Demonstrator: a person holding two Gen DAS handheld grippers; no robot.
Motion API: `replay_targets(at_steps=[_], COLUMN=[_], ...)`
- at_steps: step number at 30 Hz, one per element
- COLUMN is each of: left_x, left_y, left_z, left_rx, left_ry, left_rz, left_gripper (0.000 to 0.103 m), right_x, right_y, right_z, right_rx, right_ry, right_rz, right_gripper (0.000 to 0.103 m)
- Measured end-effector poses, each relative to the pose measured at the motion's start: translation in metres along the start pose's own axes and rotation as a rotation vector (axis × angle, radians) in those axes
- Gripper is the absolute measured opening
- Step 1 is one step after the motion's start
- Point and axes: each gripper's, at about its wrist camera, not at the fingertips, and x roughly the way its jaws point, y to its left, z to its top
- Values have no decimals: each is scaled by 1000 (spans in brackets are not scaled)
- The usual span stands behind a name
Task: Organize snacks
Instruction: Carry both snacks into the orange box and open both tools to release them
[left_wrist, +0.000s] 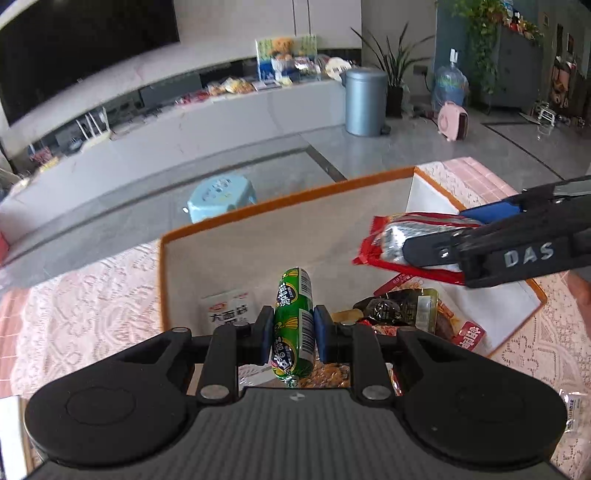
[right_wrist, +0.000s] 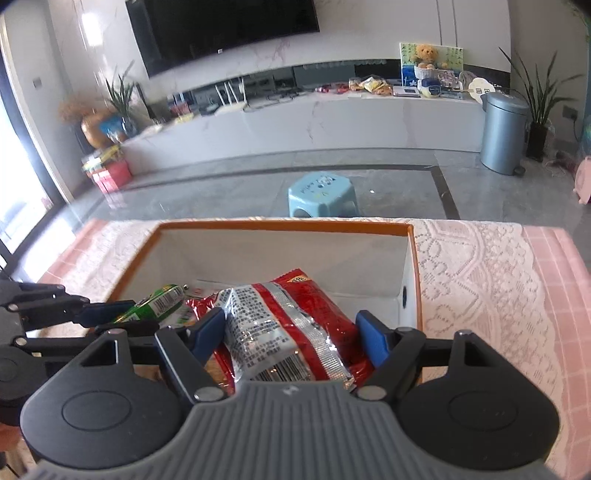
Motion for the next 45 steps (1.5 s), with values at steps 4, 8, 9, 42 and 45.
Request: replay_targets(at_steps=[4,8,9,42,45], left_x=[20,41,47,85,75], left_y=[1,0,1,1,3], left_z=[8,7,8,14,14], left_rx=[45,77,80,57,42], left_ry=[21,74,92,340,296], left_rz=[0,17,27,187,194], left_gripper=[25,25,25,63,63], right_x=[31,60,67,141,137], right_y=[0,3,4,1,6], right_z=[8,15,16,14,16], right_rx=[-20,-18,-15,28,10], right_ry=[56,126,143,399,395], right_rz=[-30,-83,-95,-202,-186], right_gripper=[75,75,75,85,92])
